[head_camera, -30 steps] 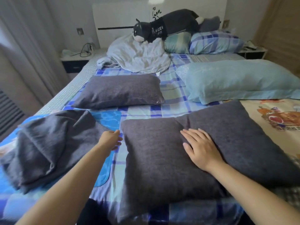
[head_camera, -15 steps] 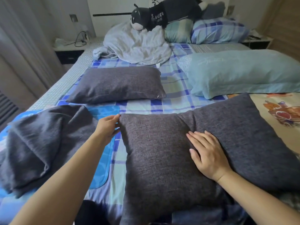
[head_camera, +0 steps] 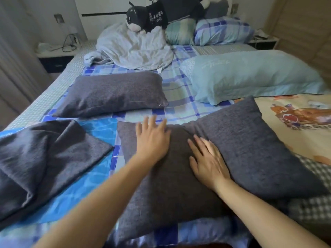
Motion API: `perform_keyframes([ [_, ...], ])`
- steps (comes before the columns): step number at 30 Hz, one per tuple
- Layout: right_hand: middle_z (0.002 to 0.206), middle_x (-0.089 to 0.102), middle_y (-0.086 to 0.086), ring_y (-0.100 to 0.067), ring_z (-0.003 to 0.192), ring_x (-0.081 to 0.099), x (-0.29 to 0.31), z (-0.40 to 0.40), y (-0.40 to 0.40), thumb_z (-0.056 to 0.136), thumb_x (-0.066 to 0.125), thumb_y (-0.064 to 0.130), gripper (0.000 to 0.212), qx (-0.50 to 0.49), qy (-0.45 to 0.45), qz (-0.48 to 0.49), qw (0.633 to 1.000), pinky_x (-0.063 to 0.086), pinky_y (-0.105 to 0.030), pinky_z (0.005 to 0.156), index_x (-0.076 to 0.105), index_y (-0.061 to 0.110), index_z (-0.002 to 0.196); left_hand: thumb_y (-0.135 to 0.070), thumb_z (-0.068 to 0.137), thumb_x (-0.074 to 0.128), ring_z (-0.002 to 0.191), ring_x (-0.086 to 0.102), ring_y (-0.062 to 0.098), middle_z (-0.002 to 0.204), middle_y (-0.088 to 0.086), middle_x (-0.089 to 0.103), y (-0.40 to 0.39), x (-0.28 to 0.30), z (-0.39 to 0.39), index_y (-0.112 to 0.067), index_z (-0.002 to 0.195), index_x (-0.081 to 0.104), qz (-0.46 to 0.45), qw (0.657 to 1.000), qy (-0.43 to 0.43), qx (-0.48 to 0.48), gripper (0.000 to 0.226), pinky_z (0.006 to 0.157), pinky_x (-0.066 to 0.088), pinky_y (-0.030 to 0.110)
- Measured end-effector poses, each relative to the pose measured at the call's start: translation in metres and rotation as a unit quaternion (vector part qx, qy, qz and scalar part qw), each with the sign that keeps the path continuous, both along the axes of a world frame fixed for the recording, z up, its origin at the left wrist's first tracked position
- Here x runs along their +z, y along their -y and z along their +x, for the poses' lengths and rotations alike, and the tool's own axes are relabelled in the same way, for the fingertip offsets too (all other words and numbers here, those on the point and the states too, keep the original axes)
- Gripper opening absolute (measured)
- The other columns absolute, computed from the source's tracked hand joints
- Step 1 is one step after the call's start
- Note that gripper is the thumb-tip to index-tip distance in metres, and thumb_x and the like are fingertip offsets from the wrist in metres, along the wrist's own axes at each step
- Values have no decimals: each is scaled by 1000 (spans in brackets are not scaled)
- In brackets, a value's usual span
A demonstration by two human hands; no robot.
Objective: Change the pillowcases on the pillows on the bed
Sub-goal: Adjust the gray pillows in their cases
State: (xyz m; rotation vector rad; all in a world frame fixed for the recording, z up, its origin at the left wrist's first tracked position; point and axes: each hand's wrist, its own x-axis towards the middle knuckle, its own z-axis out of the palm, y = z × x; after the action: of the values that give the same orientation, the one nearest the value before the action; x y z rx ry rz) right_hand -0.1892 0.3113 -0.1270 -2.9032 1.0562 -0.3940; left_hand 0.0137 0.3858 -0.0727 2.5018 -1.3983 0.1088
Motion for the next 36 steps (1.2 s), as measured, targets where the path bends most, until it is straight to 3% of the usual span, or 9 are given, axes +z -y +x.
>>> perform_keyframes([
  [6,168,9,-3,-28,153,1,97,33,34,102,18,56,60,-54,-130,61,988,-9,-55,122,19,33,158,-64,100,11,155,-12,32,170,0,-7,-54,-4,-29,-44,158,-2,82,986,-127,76,63,122,-8,58],
  [9,165,20,-7,-32,153,7,111,-7,32,103,27,53,57,-122,7,-82,989,-7,-52,121,33,28,154,-70,98,14,154,-18,30,166,-13,-16,-56,14,-42,-54,154,-5,39,995,-83,27,62,117,-18,56],
  [13,168,9,-2,-23,154,9,56,-66,70,101,13,61,69,-237,-110,164,951,5,-45,125,16,25,159,-81,90,7,154,-17,29,168,-13,-9,-61,-31,-49,-55,153,-7,164,979,-119,0,70,118,-9,66],
  [19,163,27,-3,-24,149,24,70,-70,83,102,19,56,62,-216,-30,79,973,17,-46,122,35,26,154,-86,80,-10,155,-15,29,167,-9,-16,-86,-43,0,-56,154,0,176,972,-151,24,80,120,1,66],
  [22,160,30,-12,-33,146,25,59,-98,48,99,28,59,64,-329,71,7,942,14,-54,119,36,24,152,-92,80,16,153,11,38,168,15,3,-113,-42,-12,-50,157,4,65,957,-251,132,88,124,13,53],
  [26,160,26,-17,-38,146,25,52,-146,34,84,34,83,101,-488,118,199,842,18,-56,118,13,16,158,-77,78,61,142,40,37,157,15,39,-118,-28,-14,-22,158,18,-144,853,-442,235,107,119,29,48],
  [28,152,41,-19,-39,137,42,56,-162,37,81,48,82,105,-486,174,291,805,34,-51,112,30,6,151,-76,73,67,129,53,37,144,17,53,-114,-24,-15,-12,150,37,-172,800,-515,254,104,113,39,50],
  [32,123,64,-23,-42,111,61,95,-150,43,94,60,52,55,-415,268,205,845,50,-43,90,61,3,118,-51,91,65,114,62,38,121,24,67,-92,20,-43,-1,125,63,-267,844,-415,210,60,96,45,41],
  [36,120,66,-21,-43,111,61,162,-181,87,92,59,56,54,-448,313,82,833,48,-46,91,63,7,116,-61,84,68,99,67,26,104,7,72,-39,90,-53,-9,110,68,-354,821,-422,153,58,93,52,43],
])
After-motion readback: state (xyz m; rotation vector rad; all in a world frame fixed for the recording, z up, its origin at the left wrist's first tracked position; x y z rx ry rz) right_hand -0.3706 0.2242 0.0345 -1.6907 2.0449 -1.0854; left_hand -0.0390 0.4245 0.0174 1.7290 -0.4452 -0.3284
